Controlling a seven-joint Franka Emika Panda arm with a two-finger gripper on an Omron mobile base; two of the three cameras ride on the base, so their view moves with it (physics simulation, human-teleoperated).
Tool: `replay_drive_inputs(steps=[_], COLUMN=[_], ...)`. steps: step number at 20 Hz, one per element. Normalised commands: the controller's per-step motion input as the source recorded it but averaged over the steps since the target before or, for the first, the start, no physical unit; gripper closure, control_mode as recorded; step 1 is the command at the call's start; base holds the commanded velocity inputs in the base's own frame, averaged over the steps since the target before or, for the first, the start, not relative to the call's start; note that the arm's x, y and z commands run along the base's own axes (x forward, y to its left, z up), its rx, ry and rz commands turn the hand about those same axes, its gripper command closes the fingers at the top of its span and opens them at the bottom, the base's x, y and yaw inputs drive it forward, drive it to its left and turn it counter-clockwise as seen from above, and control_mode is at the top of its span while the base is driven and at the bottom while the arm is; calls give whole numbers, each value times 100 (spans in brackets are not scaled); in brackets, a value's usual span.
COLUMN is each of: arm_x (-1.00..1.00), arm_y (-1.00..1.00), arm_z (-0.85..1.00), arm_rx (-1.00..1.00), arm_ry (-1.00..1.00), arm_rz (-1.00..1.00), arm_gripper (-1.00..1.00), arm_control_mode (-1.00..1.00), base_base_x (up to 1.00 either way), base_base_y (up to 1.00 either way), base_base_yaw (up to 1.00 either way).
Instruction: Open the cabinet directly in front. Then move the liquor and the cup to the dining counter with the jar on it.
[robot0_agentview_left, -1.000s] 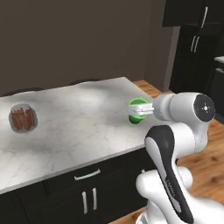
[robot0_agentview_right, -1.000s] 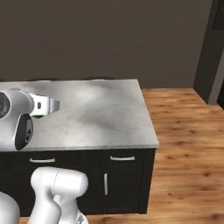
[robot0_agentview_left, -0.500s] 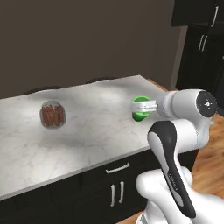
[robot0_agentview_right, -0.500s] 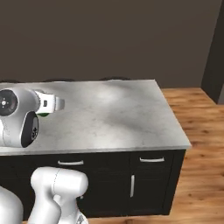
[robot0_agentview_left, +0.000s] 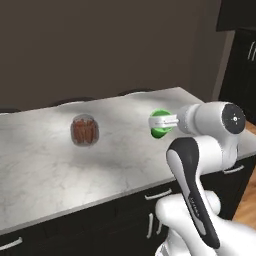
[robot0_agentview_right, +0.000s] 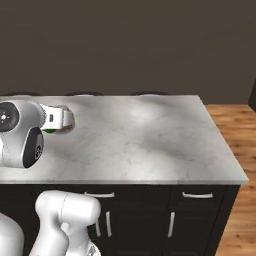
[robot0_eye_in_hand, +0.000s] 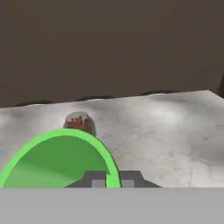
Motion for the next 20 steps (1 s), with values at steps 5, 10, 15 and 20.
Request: replay_drive_inputs(steps=[5, 10, 15, 20], arm_x=[0, 0, 0, 52], arm_y=[0, 0, 0, -11], arm_z=[0, 0, 0, -10], arm_rx=[0, 0, 0, 1], arm_ry=[0, 0, 0, 27], arm_rz=[0, 0, 0, 1], arm_gripper=[100, 100, 100, 100], arm_control_mode=[100, 100, 100, -100], base_base_x=[1, 74, 100, 20], base_base_y=[-7, -16, -13, -3], base_base_yaw=[18, 0, 0, 0])
